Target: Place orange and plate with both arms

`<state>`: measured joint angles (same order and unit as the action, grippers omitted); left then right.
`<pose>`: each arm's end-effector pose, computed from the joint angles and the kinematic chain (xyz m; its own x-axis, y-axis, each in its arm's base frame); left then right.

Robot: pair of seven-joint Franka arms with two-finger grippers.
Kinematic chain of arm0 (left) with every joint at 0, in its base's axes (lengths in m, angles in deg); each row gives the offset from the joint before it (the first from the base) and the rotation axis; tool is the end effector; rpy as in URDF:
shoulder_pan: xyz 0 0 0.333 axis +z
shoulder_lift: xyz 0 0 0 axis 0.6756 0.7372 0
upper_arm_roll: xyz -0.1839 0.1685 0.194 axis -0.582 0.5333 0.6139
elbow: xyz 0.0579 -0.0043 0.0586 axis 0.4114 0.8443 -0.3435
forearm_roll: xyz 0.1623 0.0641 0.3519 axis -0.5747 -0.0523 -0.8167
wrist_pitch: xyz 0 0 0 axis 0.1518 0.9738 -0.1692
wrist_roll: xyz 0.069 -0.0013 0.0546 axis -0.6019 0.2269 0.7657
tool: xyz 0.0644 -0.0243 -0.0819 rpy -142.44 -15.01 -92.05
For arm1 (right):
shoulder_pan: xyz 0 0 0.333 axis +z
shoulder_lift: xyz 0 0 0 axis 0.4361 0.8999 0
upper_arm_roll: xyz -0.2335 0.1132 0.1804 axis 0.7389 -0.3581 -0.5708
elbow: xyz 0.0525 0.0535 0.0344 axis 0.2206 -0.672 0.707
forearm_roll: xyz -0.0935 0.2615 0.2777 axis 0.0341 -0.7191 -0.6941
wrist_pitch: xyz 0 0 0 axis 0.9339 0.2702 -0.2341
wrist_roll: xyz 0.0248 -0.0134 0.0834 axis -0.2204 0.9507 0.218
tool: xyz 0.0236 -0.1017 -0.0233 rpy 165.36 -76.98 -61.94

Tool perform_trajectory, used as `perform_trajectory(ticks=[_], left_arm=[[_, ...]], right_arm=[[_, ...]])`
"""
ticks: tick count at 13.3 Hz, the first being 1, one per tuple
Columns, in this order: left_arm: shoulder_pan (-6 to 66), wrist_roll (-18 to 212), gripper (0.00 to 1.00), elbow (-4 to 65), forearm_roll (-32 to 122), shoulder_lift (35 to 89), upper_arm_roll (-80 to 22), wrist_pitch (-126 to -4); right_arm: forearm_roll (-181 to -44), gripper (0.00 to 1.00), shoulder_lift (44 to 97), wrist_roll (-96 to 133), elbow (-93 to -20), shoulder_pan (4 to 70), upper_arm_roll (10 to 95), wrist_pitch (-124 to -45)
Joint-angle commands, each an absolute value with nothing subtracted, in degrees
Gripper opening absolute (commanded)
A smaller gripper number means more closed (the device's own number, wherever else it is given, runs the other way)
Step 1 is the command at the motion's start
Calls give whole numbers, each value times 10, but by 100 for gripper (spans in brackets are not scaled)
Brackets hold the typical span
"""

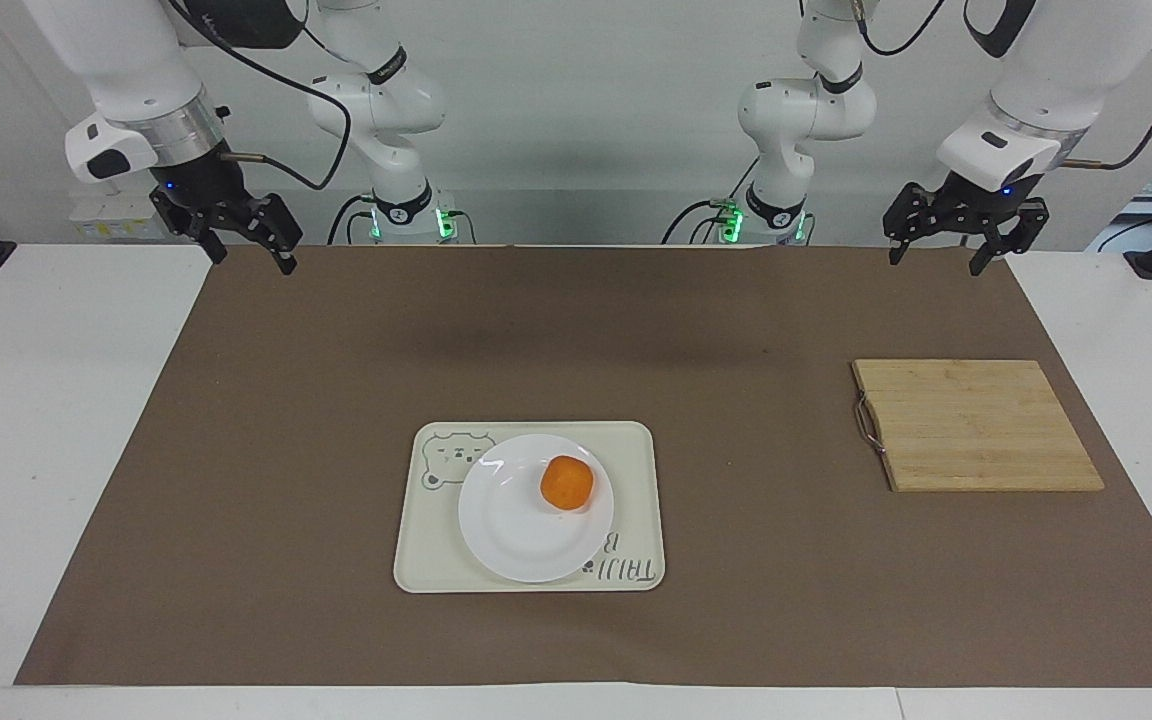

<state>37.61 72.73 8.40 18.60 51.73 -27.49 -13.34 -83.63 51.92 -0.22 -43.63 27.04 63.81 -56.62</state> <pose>0.5430 -0.0610 0.6460 0.9644 -0.2641 -0.0086 -0.2642 -0.9643 -0.0144 0.5349 -0.0277 0.6472 0.9704 -0.2404 0.0211 -0.2394 -0.9701 -0.0393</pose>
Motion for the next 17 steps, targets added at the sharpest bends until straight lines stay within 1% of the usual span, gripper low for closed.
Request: perform_trajectory(ticks=[1,2,4,5,6,8,11,17], left_arm=[[382,733,100,82,177,513,-280,-134],[382,733,100,82,177,513,-280,-134],[382,733,100,82,177,513,-280,-134],[382,733,100,82,177,513,-280,-134],[382,733,100,82,177,513,-280,-134],[382,733,100,82,177,513,-280,-134],[382,732,100,82,177,513,-280,-134],[382,733,100,82,177,513,-280,-134]], right_arm=[[-822,100,509,35,-401,262,644,-516],[-822,100,498,43,-403,262,644,-511],[-822,100,481,46,-440,269,640,-515],[-821,100,475,44,-447,270,637,-517],[-821,100,476,43,-447,270,637,-520],[-822,100,474,43,-470,272,635,-541],[-778,100,477,69,-463,283,630,-538],[-808,100,482,41,-456,279,632,-526]])
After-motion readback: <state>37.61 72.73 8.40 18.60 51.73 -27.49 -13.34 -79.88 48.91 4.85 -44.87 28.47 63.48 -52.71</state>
